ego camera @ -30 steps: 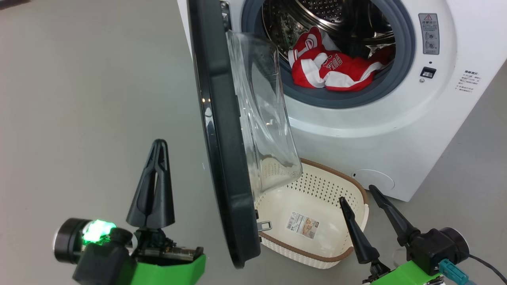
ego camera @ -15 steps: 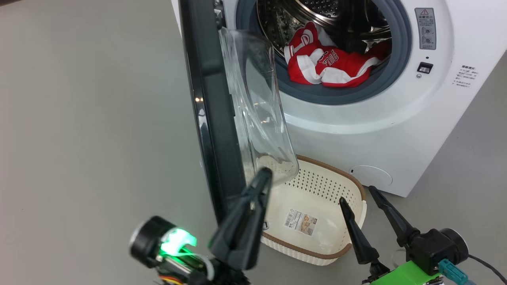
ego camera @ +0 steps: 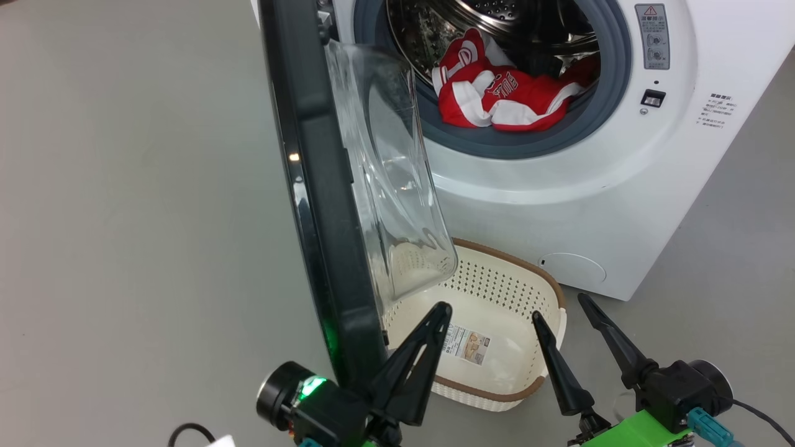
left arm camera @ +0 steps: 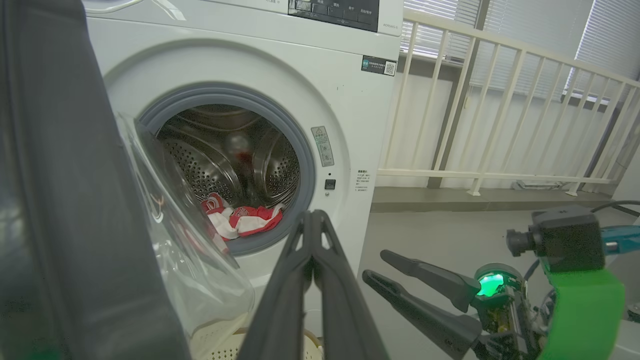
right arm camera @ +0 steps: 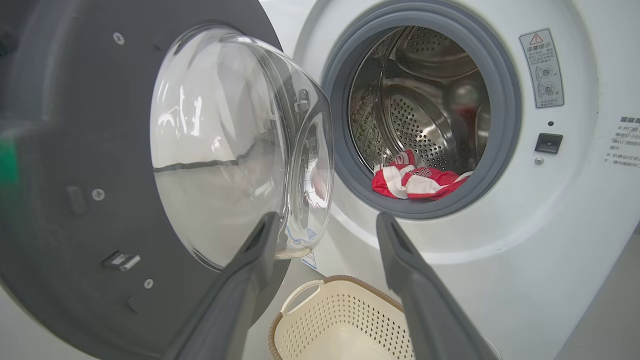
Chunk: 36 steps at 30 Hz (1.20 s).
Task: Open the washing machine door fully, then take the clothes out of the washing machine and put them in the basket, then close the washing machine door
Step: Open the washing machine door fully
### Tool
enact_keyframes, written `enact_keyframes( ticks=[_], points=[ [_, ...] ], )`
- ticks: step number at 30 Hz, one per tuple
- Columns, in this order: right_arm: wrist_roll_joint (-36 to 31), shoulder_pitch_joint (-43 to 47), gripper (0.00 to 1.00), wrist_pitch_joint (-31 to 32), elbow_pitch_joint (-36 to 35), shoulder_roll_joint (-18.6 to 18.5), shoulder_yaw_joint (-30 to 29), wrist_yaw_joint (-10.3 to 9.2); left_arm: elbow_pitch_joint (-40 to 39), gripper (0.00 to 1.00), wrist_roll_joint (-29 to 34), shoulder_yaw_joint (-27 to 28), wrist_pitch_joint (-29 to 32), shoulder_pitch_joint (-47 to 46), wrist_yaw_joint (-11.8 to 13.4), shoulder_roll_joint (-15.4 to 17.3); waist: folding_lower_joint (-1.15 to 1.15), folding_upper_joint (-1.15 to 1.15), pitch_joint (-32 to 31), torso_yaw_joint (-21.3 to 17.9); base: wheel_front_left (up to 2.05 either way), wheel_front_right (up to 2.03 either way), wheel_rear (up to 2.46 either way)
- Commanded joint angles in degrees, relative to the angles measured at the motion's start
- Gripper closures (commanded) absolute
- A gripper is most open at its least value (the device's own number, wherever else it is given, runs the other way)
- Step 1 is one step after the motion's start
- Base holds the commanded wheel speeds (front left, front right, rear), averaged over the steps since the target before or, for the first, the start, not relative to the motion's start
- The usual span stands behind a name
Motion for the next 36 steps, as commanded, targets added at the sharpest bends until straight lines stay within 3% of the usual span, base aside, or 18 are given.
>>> enact_keyframes(
  ticks=[1,21,36],
  points=[
    [0.76,-2.10,0.00,-0.84,-1.18,0.12,1.54,0.36,-0.32,1.00,-0.49,2.35,0.68,-0.80,0.49,0.01,0.00,0.00,0.02,-0.11,0.00,0.00,0.00],
    [0.24,-2.65,0.00,-0.60,-1.26,0.12,1.08,0.36,4.85,1.00,-2.14,5.67,1.95,-0.40,4.28,0.73,0.00,0.00,0.63,0.15,0.00,0.00,0.00],
    [0.30,-1.97,0.00,-0.23,-1.47,0.12,1.10,0.36,4.45,1.00,-1.48,9.07,2.99,1.24,8.41,3.51,0.00,0.00,0.50,3.18,0.00,0.00,0.00]
  ],
)
